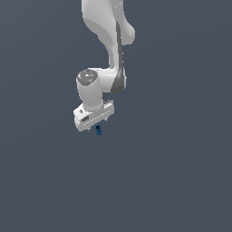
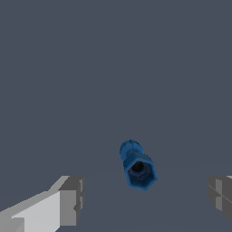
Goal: Pick up the object and move it to a goal position.
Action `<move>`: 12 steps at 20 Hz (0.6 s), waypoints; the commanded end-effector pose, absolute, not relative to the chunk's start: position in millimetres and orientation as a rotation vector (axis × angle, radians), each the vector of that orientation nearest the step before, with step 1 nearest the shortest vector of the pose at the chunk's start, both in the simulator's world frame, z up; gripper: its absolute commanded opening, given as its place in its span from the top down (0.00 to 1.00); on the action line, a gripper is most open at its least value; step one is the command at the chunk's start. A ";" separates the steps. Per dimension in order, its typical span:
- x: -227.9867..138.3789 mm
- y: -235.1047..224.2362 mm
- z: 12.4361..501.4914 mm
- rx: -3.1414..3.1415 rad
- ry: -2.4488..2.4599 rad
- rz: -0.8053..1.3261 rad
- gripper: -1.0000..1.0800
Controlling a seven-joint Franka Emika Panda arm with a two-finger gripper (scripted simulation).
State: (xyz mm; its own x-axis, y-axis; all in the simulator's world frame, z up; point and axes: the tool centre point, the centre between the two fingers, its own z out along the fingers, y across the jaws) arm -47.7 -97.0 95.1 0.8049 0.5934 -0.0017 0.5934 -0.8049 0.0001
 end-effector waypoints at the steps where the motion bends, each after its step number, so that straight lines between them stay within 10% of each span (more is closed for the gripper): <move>1: -48.7 -98.2 93.5 2.977 1.003 0.000 0.04; 12: -49.6 -98.4 76.8 2.976 1.007 -0.001 0.04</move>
